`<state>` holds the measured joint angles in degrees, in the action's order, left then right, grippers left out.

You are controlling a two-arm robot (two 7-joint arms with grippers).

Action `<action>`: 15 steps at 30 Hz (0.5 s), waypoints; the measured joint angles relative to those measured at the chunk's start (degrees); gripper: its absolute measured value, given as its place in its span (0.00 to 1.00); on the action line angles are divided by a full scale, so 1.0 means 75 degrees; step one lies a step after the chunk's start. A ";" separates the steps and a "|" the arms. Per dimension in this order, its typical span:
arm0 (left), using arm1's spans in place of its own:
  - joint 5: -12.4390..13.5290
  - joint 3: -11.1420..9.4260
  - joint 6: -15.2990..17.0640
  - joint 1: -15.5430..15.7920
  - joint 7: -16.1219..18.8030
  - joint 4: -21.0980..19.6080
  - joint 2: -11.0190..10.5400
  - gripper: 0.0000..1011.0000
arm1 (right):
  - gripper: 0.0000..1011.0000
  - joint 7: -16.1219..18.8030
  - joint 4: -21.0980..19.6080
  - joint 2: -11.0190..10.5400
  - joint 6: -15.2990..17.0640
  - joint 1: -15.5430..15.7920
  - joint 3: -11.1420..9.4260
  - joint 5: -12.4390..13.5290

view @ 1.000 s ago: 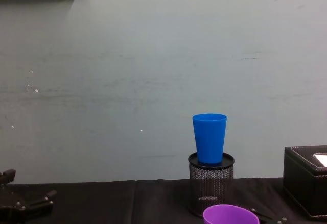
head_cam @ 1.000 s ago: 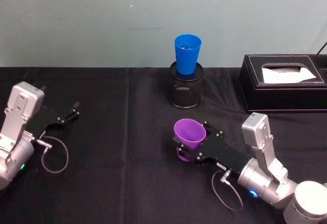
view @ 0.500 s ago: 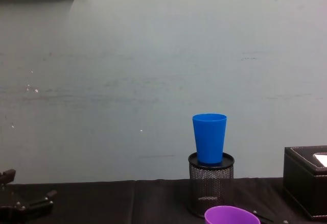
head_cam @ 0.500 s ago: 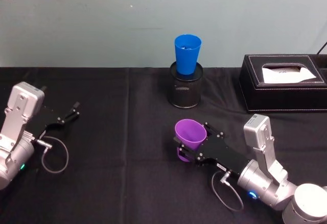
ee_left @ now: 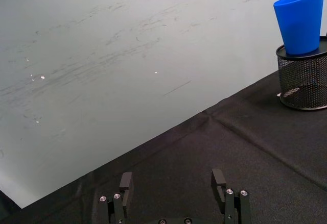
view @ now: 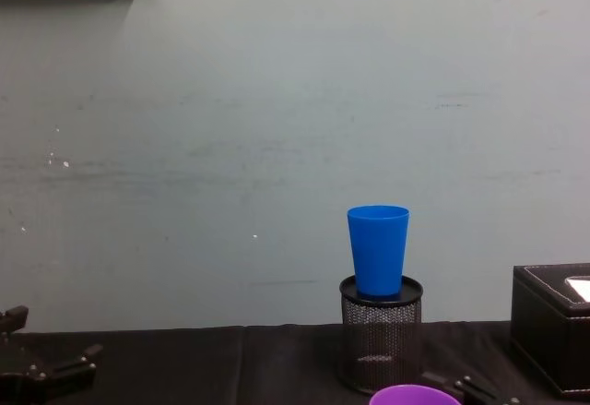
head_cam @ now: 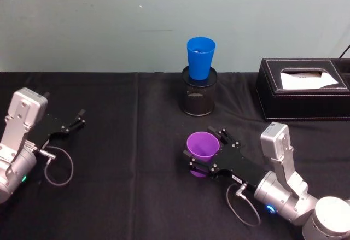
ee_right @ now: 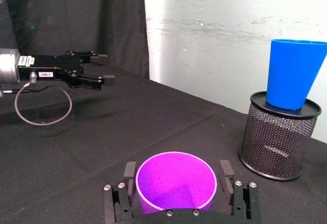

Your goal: Pick up one cup with a gripper and tap it against the other cup.

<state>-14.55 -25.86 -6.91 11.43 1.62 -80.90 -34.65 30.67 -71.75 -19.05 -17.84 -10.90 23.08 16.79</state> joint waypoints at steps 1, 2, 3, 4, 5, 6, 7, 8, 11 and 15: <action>0.0000 0.0000 0.0000 0.0000 0.0000 0.0000 0.0000 0.99 | 0.99 0.0000 -0.0001 -0.0001 0.0000 -0.0001 0.0001 0.0000; 0.0000 0.0000 0.0000 0.0000 0.0000 0.0000 0.0000 0.99 | 0.99 -0.0002 -0.0016 -0.0002 0.0000 0.0003 -0.0002 0.0000; 0.0000 0.0000 0.0000 0.0000 0.0000 0.0000 0.0000 0.99 | 0.99 -0.0003 -0.0125 -0.0007 -0.0023 0.0027 -0.0041 0.0023; 0.0000 0.0000 0.0000 0.0000 0.0000 0.0000 0.0000 0.99 | 0.99 -0.0006 -0.0183 -0.0014 -0.0037 0.0042 -0.0064 0.0034; 0.0000 0.0000 0.0000 0.0000 0.0000 0.0000 0.0000 0.99 | 0.99 -0.0007 -0.0253 -0.0023 -0.0047 0.0061 -0.0088 0.0039; 0.0000 0.0001 0.0000 0.0000 0.0000 0.0000 0.0000 0.99 | 0.99 -0.0018 -0.0319 -0.0034 -0.0054 0.0078 -0.0111 0.0044; 0.0000 0.0000 0.0000 0.0000 0.0000 0.0000 0.0000 0.99 | 0.99 -0.0037 -0.0393 -0.0045 -0.0055 0.0095 -0.0133 0.0050; 0.0000 0.0001 0.0000 0.0000 0.0000 0.0000 0.0000 0.99 | 0.99 -0.0055 -0.0560 -0.0073 -0.0054 0.0126 -0.0183 0.0069; 0.0000 0.0000 0.0000 0.0000 0.0000 0.0000 0.0000 0.99 | 0.99 -0.0117 -0.0881 -0.0131 -0.0032 0.0181 -0.0293 0.0113; 0.0000 0.0000 0.0000 0.0000 0.0000 0.0000 0.0000 0.99 | 0.99 -0.0370 -0.1265 -0.0178 0.0064 0.0289 -0.0497 0.0136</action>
<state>-14.55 -25.86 -6.91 11.43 1.62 -80.90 -34.65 27.90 -81.24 -20.38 -17.36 -8.73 19.35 17.80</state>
